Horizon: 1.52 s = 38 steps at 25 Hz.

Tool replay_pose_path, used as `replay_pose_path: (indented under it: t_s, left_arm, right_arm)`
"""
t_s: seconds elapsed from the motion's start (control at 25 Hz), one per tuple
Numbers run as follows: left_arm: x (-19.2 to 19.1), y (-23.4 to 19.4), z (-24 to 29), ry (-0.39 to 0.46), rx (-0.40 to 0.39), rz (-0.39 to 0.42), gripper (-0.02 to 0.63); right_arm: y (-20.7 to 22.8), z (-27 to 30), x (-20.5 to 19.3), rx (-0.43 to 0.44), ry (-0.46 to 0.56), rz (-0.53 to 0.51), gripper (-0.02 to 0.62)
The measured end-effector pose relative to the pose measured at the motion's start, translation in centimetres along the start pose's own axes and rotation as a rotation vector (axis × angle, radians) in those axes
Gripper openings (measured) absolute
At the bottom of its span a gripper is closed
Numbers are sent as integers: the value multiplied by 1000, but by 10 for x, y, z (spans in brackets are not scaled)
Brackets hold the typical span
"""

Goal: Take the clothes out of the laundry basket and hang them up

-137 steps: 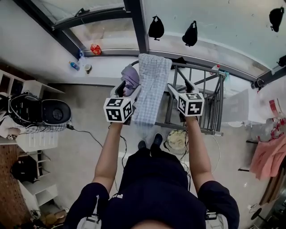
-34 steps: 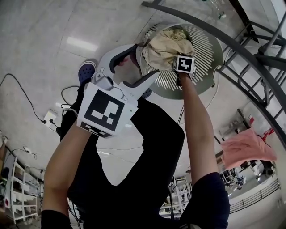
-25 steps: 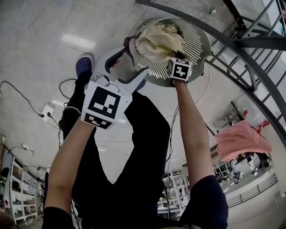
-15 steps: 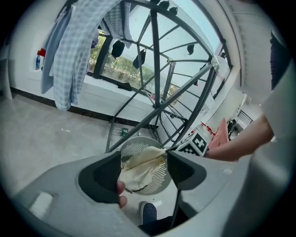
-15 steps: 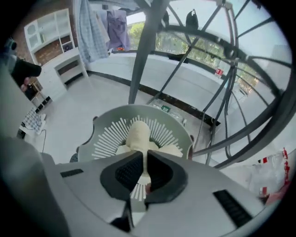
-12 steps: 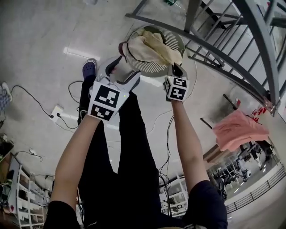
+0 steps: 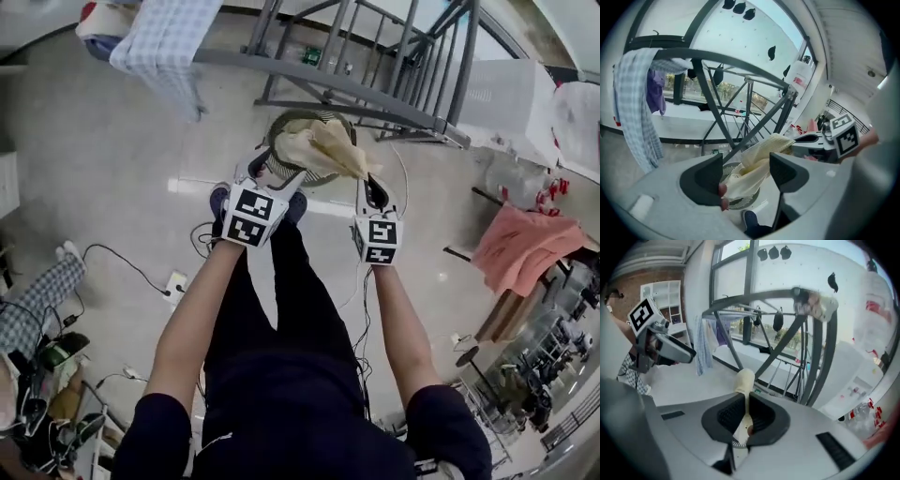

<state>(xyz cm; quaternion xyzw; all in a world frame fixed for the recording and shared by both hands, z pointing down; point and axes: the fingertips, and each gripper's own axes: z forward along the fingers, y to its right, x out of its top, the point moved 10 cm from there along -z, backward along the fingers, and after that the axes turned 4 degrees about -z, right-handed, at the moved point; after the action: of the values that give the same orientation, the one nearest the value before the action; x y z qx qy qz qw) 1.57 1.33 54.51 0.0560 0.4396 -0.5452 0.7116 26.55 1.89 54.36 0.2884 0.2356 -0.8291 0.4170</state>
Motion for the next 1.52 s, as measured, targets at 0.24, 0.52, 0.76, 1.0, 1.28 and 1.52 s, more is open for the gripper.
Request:
replay_pose_path:
  t_s: [0.24, 0.52, 0.76, 1.0, 1.28, 1.52]
  left_arm:
    - [44, 35, -44, 13, -41, 34, 305]
    - [103, 60, -69, 51, -77, 89, 305]
    - [135, 78, -72, 33, -141, 179, 305]
    - [131, 87, -75, -12, -248, 159, 305]
    - [139, 79, -111, 81, -50, 252, 40]
    - [184, 73, -181, 266, 83, 174, 38]
  right_arm:
    - [3, -101, 77, -13, 112, 8, 17]
    - [7, -193, 162, -6, 271, -28, 17]
    - [-1, -253, 207, 18, 392, -56, 17]
    - [-25, -279, 229, 56, 452, -91, 17]
    - [-27, -279, 228, 27, 449, -51, 17]
    - [-18, -271, 219, -43, 404, 4, 18]
